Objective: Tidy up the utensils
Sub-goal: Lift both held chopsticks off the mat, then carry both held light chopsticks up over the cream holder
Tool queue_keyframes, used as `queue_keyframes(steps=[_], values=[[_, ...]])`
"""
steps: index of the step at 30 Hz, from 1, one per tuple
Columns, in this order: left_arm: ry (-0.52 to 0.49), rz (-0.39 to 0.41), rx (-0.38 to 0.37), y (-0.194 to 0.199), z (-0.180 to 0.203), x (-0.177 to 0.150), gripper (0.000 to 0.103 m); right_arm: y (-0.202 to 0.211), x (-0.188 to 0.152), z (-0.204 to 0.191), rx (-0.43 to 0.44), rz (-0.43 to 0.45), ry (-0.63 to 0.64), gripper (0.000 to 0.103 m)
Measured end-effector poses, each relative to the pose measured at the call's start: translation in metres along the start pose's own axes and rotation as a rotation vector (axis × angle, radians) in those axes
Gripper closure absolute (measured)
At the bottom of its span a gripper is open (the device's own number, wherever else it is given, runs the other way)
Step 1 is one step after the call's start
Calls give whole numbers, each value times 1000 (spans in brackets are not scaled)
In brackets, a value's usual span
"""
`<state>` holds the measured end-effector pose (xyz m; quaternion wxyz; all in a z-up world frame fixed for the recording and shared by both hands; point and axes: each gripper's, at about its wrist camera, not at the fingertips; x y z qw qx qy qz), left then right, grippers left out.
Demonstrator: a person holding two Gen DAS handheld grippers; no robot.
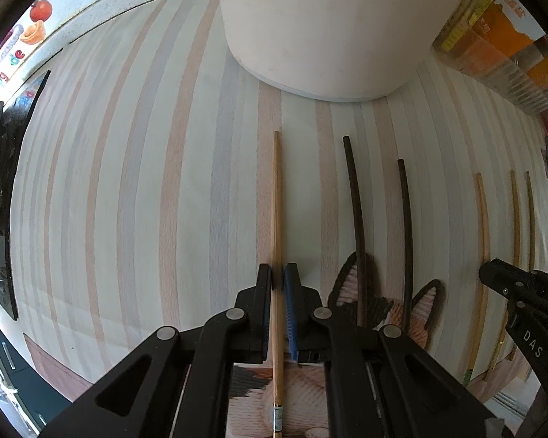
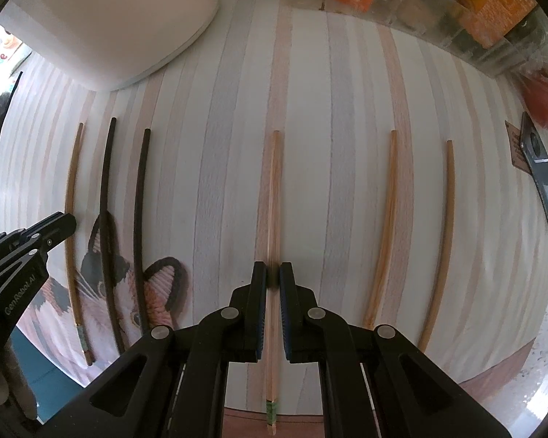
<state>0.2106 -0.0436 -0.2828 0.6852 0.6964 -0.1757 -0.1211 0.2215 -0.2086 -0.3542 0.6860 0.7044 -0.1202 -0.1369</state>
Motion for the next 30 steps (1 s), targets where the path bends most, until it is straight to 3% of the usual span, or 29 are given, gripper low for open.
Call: queue_keyframes(steps=[5,9,21,30], values=[[-1,9,14,0,7,-1,99,0,-6,-2,10,35,-30,96],[-3,54,12,21,11,-9,99,2,-11,7,69,40,-76,96],[54,349,23,152,0,-28,99,83,-25,23,257,232,-85,96],[87,636,-4,272,-14,-9,99,190,-5,24,425,449,-110,96]])
Point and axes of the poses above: each gripper's, at about its wrist camera, not at the fingertips, and y roughly against the way its jaws point, z to its right, x to its top, and after that the axes turned 15 degrees about -y, right-handed
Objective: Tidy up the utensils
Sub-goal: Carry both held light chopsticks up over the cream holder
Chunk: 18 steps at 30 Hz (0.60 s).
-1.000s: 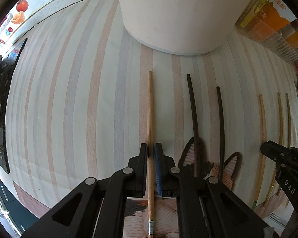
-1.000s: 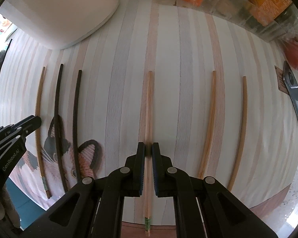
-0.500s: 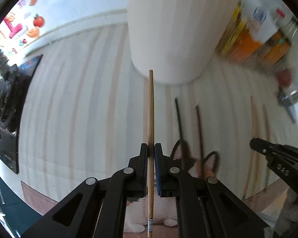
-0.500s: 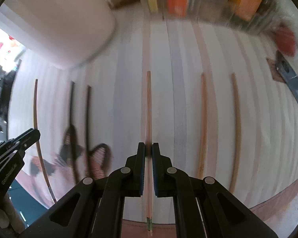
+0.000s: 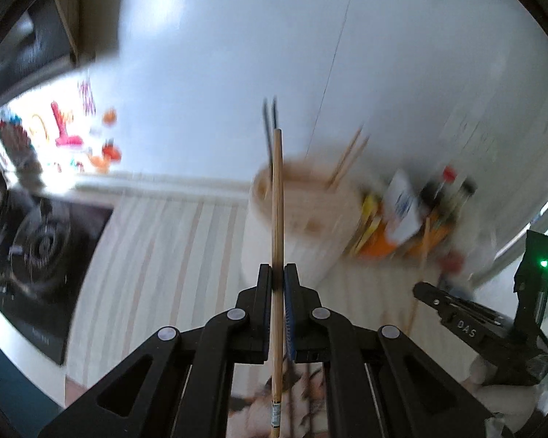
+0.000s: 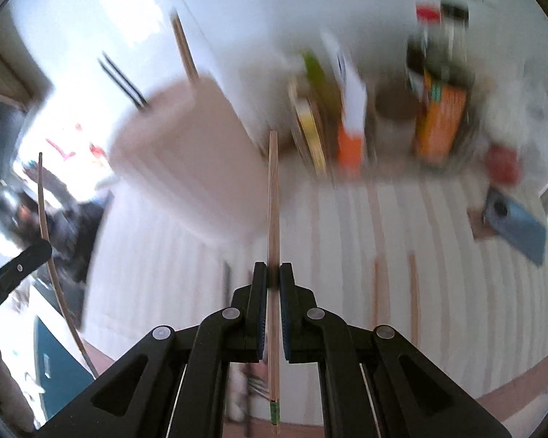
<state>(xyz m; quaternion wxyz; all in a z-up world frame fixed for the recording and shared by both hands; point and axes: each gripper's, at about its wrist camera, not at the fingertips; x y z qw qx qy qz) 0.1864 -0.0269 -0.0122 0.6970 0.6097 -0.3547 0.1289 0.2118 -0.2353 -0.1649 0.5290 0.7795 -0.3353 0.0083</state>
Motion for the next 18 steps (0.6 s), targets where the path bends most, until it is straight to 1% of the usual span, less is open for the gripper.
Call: queue_keyframes(steps=[4,6,8,10,13,18], values=[[-3,87,-4,7,-9,46,99,28,45,-37,82,111,2,96],[5,132,12,8,-14,69,99,38,69,-57,107,176,8,96],[9,157,27,3,-18,88,99,41,90,-74,119,227,6,96],[15,173,31,-3,-23,103,99,42,110,-90,127,278,7,96],[41,180,29,-20,-36,120,99,39,135,-103,145,324,-14,96],[83,189,40,-53,-51,142,99,29,159,-118,166,389,-34,96]])
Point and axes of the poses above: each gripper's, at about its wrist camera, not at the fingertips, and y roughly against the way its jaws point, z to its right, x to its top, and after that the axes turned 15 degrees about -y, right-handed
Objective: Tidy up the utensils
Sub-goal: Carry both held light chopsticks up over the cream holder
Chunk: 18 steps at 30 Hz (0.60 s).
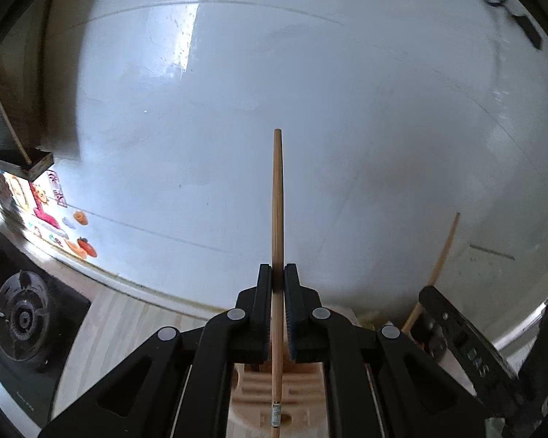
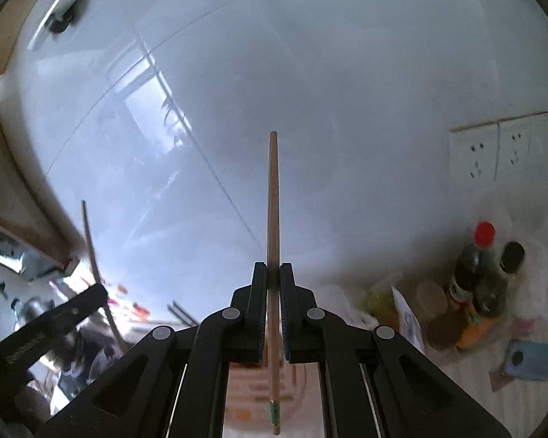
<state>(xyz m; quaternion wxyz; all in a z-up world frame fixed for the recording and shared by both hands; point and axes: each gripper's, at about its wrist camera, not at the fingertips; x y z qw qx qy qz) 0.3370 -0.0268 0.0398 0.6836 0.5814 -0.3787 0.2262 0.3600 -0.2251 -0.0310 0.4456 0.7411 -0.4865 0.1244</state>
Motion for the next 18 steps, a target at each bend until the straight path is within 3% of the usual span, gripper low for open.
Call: queue_keyframes(steps=[8,18], values=[[28,4,7,-49,-8,3,99,-44,4,-6,12,54,-5,96],[-25,13,27,-83,-5,-9,99,-76,-3,-1,10,116,-6,96]])
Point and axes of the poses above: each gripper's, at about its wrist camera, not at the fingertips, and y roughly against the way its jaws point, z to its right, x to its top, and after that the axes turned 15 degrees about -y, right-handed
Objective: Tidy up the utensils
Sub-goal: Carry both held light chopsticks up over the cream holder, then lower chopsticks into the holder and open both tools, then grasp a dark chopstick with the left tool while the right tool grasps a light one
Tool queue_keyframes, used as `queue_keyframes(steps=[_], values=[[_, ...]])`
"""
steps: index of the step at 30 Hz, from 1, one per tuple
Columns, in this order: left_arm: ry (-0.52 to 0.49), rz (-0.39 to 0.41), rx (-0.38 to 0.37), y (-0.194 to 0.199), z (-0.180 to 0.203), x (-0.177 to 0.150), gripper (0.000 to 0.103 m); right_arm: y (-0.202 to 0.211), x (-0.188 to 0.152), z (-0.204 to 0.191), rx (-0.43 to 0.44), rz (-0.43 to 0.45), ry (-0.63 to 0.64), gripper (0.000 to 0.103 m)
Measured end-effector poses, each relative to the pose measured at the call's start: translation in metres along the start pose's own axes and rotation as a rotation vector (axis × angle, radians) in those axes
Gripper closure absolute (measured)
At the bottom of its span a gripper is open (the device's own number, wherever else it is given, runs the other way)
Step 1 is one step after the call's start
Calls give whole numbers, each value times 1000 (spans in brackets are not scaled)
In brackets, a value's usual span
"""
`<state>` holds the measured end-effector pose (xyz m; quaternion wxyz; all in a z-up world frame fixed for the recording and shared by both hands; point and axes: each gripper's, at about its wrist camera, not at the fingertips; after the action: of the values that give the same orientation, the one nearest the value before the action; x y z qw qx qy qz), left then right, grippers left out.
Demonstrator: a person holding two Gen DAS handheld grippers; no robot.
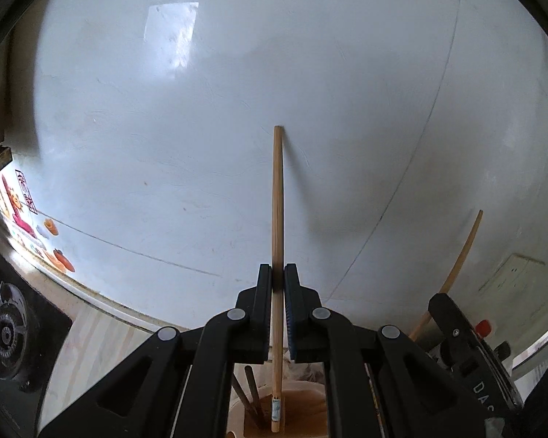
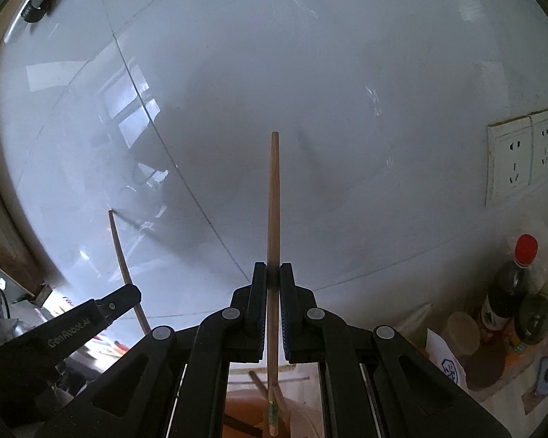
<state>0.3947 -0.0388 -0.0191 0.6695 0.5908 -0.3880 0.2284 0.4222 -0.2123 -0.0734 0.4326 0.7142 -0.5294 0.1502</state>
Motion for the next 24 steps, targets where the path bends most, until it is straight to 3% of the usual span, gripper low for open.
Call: queue_keyframes(steps=[10,14,15,17,18,19,20,22,24], values=[[-19,-67,-30,3,2,-20,98,-1,-23,-10,-3,-61,58,96],[-26,-106,-33,22,4,-20,93,-1,-25,-12,6,-169,102,96],[-30,-105,-32,27,7,-19,84,0,-26,-10,6,-193,104,95],[-21,-103,-19,46,6,-17,53,5,-23,-10,14,-228,95,88],[-14,-90,-15,55,4,-16,33,11,-20,-8,23,-236,82,76],[-9,-69,-3,64,2,-17,28,19,-20,-4,25,-231,73,66],[-10,-56,9,71,3,-16,28,30,-17,1,30,-219,61,64],[-25,-50,50,88,2,-21,10,48,-11,12,17,-204,44,60],[-21,-45,64,97,1,-28,0,69,-7,23,-5,-190,26,55]])
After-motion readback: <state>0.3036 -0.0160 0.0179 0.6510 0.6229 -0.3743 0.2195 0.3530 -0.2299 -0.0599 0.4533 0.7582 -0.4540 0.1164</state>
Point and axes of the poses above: each gripper's, at about its wrist camera, not at the fingertips, and y roughly against the way its jaws point, z to its right, x to its top, and after that the axes turned 15 degrees about -y, right-handed
